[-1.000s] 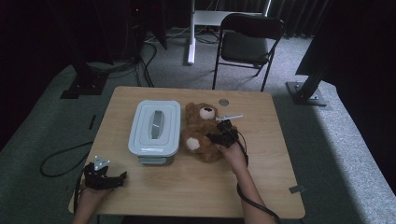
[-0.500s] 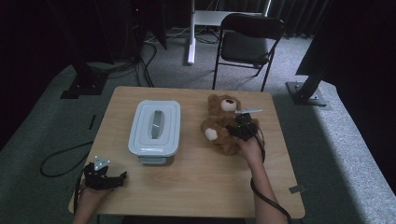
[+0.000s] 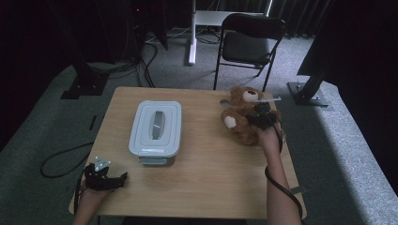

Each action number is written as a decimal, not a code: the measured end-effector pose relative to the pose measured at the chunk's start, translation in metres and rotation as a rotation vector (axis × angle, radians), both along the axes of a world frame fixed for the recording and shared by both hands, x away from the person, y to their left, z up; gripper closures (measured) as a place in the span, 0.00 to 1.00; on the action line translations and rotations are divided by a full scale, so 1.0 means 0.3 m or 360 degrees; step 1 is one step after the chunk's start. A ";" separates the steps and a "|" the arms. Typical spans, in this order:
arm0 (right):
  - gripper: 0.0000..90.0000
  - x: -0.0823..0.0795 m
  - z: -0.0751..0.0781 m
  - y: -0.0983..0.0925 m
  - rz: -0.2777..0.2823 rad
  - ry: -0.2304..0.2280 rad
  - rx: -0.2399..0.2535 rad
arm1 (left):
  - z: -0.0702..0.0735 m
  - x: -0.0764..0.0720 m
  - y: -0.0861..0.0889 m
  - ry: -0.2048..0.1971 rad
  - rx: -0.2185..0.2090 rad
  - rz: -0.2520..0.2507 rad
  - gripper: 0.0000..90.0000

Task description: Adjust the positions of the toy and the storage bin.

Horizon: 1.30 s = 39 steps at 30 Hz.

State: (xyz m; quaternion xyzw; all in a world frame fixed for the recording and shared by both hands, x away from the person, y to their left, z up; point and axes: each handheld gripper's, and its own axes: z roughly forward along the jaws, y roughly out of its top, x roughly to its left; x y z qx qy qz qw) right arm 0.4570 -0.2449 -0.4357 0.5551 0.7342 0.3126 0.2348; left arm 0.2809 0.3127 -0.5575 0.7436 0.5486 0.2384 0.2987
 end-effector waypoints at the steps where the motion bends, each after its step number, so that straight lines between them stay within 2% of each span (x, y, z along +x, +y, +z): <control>1: 0.73 0.007 0.000 -0.007 -0.0010 0.0002 -0.0009 | 0.000 0.000 0.000 0.0000 0.0000 0.0000 0.01; 3: 0.73 0.026 -0.007 -0.024 -0.0038 0.0012 -0.0028 | 0.000 0.000 0.000 0.0000 0.0000 0.0000 0.01; 6: 0.72 0.055 -0.050 -0.050 -0.0081 0.0056 -0.0069 | 0.000 0.000 0.000 0.0000 0.0000 0.0000 0.01; 9: 0.70 0.061 -0.068 -0.055 -0.0095 0.0083 -0.0069 | 0.000 0.000 0.000 0.0000 0.0000 0.0000 0.01; 10: 0.51 0.059 -0.135 -0.081 -0.0094 0.0095 0.0003 | 0.000 0.000 0.000 0.0000 0.0000 0.0000 0.01; 11: 0.42 0.052 -0.135 -0.086 -0.0106 0.0077 0.0036 | 0.000 0.000 0.000 0.0000 0.0000 0.0000 0.01; 12: 0.42 0.052 -0.135 -0.086 -0.0106 0.0077 0.0036 | 0.000 0.000 0.000 0.0000 0.0000 0.0000 0.01; 14: 0.29 0.041 -0.134 -0.091 -0.0102 0.0042 0.0039 | 0.000 0.000 0.000 0.0000 0.0000 0.0000 0.01; 17: 0.25 0.038 -0.129 -0.096 -0.0146 0.0033 0.0063 | 0.000 0.001 0.000 0.0000 0.0000 0.0001 0.01; 19: 0.16 0.027 -0.124 -0.090 -0.0146 0.0010 0.0070 | 0.000 0.001 0.000 0.0002 0.0000 0.0001 0.01; 23: 0.15 0.016 -0.121 -0.087 -0.0136 -0.0015 0.0070 | 0.001 0.001 -0.001 0.0002 0.0002 -0.0002 0.01; 26: 0.15 -0.005 -0.107 -0.081 -0.0124 -0.0072 0.0040 | 0.002 0.004 -0.001 0.0010 0.0002 -0.0017 0.01; 28: 0.15 -0.011 -0.099 -0.077 -0.0121 -0.0085 0.0043 | 0.004 0.006 0.000 0.0017 -0.0001 -0.0017 0.01; 30: 0.15 -0.035 -0.069 -0.063 -0.0116 -0.0154 0.0046 | 0.009 0.012 0.007 0.0036 -0.0032 -0.0017 0.01; 31: 0.15 -0.043 -0.060 -0.057 -0.0109 -0.0179 0.0083 | 0.011 0.014 0.011 0.0034 -0.0054 -0.0008 0.01; 32: 0.15 -0.043 -0.060 -0.057 -0.0109 -0.0179 0.0083 | 0.013 0.018 0.015 0.0035 -0.0068 0.0000 0.01; 35: 0.15 -0.059 -0.035 -0.017 -0.0026 -0.0219 0.0151 | 0.023 0.033 0.019 0.0018 -0.0079 0.0017 0.01; 39: 0.15 -0.060 -0.030 0.058 0.0069 -0.0227 0.0158 | 0.043 0.049 0.008 -0.0015 -0.0063 -0.0014 0.01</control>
